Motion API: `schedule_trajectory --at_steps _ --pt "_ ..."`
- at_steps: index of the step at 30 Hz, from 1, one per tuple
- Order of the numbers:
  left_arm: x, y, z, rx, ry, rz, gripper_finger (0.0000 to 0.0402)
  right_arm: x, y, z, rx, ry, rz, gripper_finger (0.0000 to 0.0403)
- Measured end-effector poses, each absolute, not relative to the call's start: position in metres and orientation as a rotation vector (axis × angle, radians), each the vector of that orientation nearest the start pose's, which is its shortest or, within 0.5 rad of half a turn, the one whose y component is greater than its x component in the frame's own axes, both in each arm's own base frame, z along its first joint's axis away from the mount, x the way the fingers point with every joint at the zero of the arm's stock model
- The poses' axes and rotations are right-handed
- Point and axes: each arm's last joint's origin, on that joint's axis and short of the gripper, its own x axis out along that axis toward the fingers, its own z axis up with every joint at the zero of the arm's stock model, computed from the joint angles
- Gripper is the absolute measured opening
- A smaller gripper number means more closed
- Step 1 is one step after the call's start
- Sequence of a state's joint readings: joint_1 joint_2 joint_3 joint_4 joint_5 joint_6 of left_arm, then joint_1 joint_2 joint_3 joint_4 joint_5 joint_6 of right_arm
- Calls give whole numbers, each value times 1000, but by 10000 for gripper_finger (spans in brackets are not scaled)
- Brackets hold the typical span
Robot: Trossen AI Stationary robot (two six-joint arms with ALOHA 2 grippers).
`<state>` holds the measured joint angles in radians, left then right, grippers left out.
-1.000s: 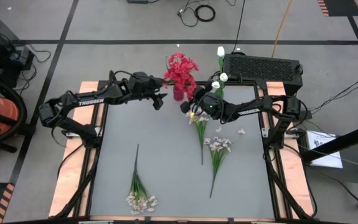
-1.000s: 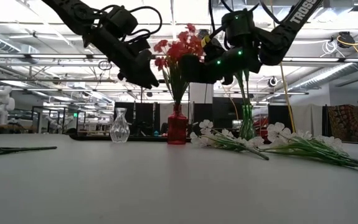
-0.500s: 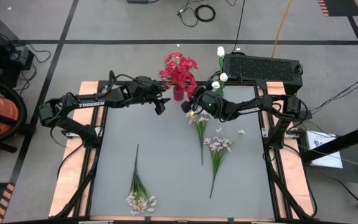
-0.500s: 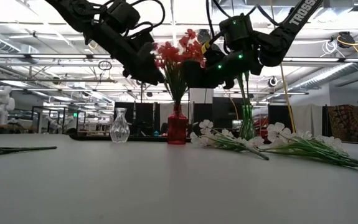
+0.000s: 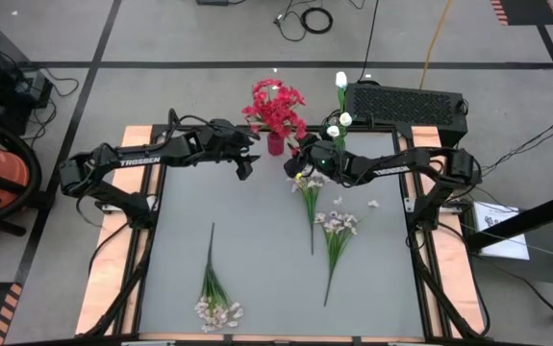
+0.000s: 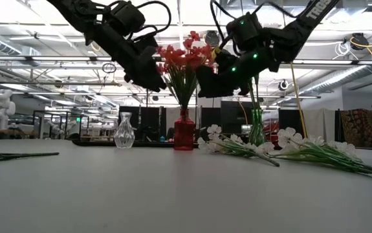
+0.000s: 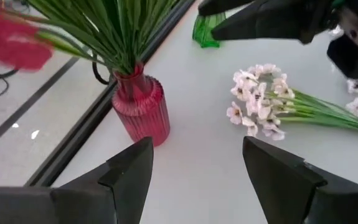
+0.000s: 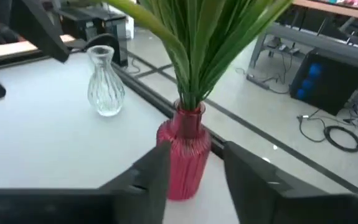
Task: Sort flowers into vase by color
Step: Put the top white flowers into the transparent vase
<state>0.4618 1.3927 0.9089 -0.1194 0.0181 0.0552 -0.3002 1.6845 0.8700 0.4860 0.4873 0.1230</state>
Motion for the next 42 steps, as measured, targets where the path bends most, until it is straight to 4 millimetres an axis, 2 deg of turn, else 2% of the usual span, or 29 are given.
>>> schedule_trajectory --at_steps 5,11,15,18,24,27,34,42 --pt "251 119 263 -107 612 399 254 322 -97 218 78 330 -733 179" --pt "226 89 297 -73 539 336 254 302 -60 241 98 422 -646 194" --pt "219 68 309 -37 496 263 254 285 -32 242 253 515 -629 194" --pt "220 58 311 -3 493 213 254 276 -12 234 421 584 -664 194" --pt "213 48 296 -31 665 186 254 272 25 208 501 720 -713 194" --pt "209 49 280 -74 727 284 254 277 36 194 536 749 -718 194" --pt "200 46 235 -157 841 315 254 288 35 159 594 828 -801 194" --pt "197 33 226 -238 897 296 254 301 36 141 639 817 -784 194"
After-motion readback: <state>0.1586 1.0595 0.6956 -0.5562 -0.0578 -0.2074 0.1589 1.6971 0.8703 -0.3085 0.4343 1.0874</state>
